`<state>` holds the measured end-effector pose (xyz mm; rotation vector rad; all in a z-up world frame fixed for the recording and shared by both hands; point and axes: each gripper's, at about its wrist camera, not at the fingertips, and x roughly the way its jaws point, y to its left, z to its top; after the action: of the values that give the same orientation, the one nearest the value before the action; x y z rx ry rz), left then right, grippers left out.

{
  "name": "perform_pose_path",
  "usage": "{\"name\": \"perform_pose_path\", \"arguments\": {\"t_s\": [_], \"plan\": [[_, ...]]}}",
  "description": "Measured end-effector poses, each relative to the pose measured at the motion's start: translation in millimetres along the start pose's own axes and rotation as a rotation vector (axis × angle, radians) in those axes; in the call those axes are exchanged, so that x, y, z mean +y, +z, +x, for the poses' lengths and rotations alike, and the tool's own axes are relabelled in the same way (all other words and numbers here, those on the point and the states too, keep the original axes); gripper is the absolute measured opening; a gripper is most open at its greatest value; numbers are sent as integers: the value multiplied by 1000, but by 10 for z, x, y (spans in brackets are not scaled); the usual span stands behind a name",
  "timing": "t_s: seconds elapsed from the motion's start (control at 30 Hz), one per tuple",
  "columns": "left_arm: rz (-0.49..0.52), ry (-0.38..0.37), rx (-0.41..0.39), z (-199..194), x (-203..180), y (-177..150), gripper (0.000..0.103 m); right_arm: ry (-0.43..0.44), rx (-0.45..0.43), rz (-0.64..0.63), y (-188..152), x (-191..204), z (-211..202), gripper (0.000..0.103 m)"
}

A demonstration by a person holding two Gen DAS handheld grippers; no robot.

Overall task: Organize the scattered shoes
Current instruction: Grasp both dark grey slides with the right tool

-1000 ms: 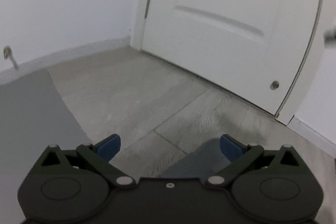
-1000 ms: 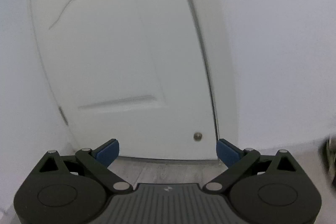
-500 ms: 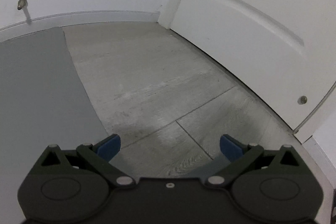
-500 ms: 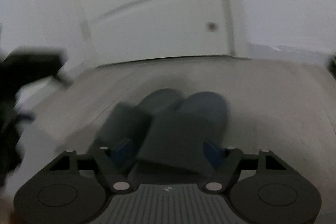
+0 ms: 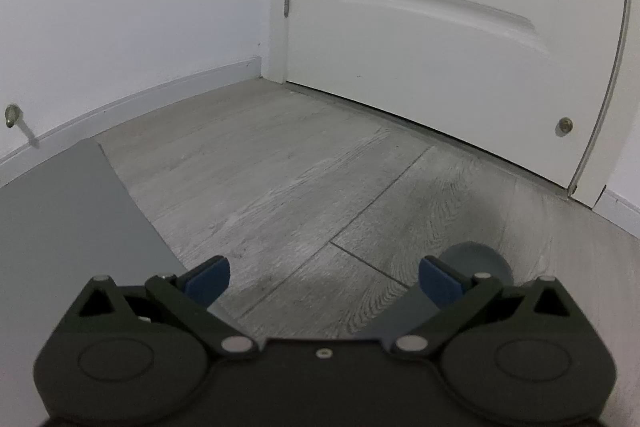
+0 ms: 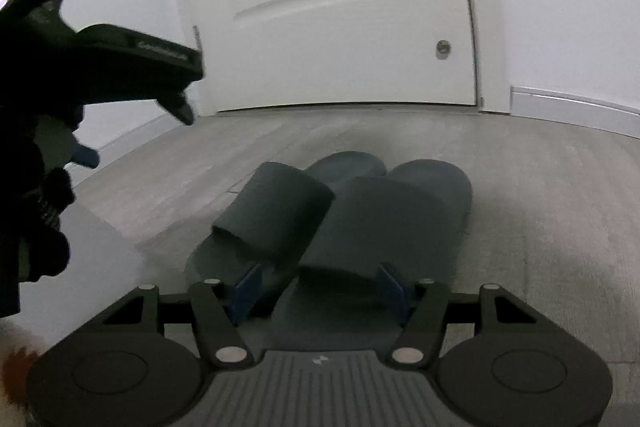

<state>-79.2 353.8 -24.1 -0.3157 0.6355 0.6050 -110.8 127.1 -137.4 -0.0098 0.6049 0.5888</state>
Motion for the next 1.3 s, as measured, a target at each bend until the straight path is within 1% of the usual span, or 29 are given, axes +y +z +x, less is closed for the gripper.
{"name": "perform_pose_path", "arguments": {"t_s": [0.2, 0.33, 0.47, 0.57, 0.63, 0.7, 0.83, 0.9, 0.97, 1.07, 1.13, 1.17, 1.2, 1.3], "plan": [[-14, 4, 13, 76, 77, -1, 102, -11, -3, -37, -19, 78, 1, 65], [-60, -16, 20, 122, 129, 17, 102, 13, 24, -17, -24, 84, 7, 65], [-78, -29, 15, 130, 174, 20, 102, 11, 57, 34, -43, 23, 147, 65], [-72, -25, 20, 138, 200, -4, 102, 13, 55, 54, -34, 12, 245, 65], [-75, -26, 22, 130, 213, -11, 102, 18, 40, 70, 16, 67, 319, 66], [-86, -36, 20, 129, 224, -7, 102, 17, 43, 74, 33, 125, 383, 66], [-73, -40, 19, 125, 220, -12, 102, -14, 34, 41, -1, 207, 470, 66], [-66, -34, 20, 128, 227, -22, 102, -49, 20, 34, -8, 247, 520, 66], [-73, -39, 18, 126, 235, -23, 102, -64, 12, 31, -5, 270, 551, 66], [-78, -43, 15, 122, 240, -29, 102, -120, -7, 1, -8, 329, 632, 66], [-77, -44, 15, 118, 244, -36, 102, -143, -14, -19, 17, 367, 700, 63], [-77, -45, 13, 119, 249, -37, 102, -145, -17, -25, 24, 375, 716, 55], [-77, -45, 12, 119, 254, -39, 102, -134, -26, -38, 32, 386, 736, 44], [-80, -44, 11, 112, 256, -57, 102, -133, -38, -75, 57, 420, 772, 42]]}}
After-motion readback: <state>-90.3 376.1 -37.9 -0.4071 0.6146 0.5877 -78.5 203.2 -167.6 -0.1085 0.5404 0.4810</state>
